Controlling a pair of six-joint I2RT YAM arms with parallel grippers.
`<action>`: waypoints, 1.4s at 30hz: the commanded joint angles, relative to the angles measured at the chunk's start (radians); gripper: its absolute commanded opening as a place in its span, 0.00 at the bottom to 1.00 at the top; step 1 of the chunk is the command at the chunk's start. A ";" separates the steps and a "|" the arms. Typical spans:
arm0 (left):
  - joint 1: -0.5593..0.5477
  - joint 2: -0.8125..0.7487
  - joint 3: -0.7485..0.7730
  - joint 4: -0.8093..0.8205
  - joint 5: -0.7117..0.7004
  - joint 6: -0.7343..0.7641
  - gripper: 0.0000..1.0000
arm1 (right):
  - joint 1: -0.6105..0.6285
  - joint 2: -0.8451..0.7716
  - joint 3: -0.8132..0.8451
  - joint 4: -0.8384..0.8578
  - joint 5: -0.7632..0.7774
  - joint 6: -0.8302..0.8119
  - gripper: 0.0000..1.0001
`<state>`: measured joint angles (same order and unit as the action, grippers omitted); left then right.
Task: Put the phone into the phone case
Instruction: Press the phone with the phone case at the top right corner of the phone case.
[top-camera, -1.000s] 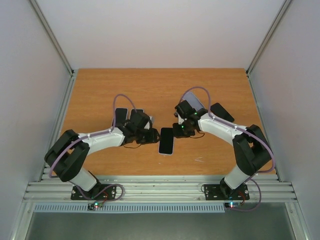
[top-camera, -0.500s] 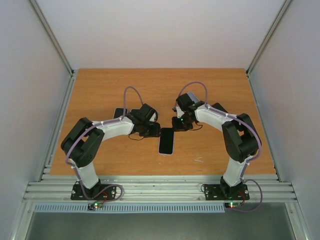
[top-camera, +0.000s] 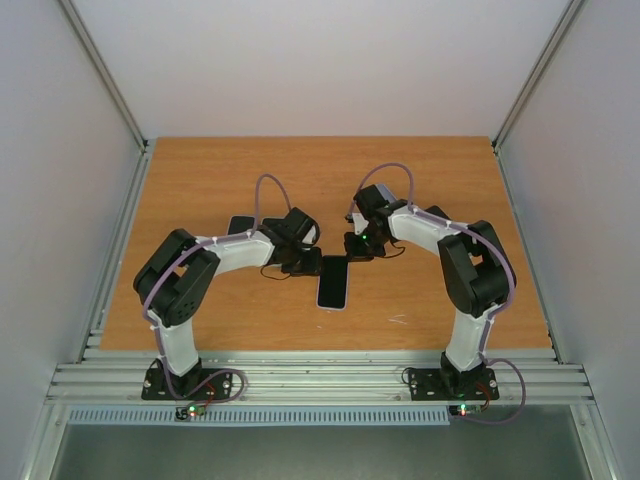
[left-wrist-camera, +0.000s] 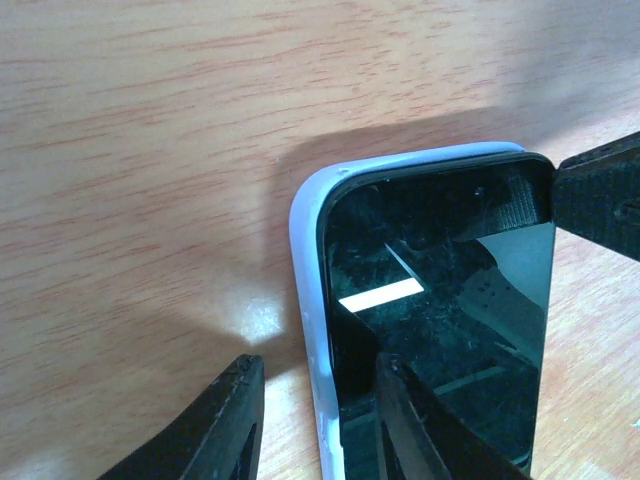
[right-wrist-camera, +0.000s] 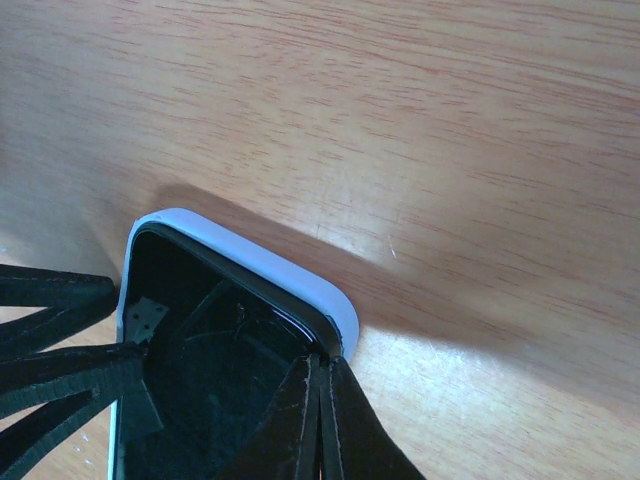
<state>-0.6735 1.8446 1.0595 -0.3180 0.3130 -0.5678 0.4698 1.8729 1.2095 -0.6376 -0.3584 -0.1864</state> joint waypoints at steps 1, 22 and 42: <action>-0.008 0.029 0.015 -0.027 0.000 0.011 0.32 | 0.011 0.072 -0.011 -0.004 -0.033 -0.009 0.01; -0.069 0.006 0.028 -0.127 -0.148 0.031 0.36 | 0.151 0.301 0.084 -0.146 0.257 -0.001 0.02; -0.138 -0.179 -0.102 -0.106 -0.146 -0.035 0.39 | 0.168 -0.229 -0.247 0.040 -0.026 0.158 0.24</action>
<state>-0.7959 1.7245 0.9905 -0.4358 0.1360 -0.5747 0.6220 1.7061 1.0237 -0.6495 -0.3077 -0.1032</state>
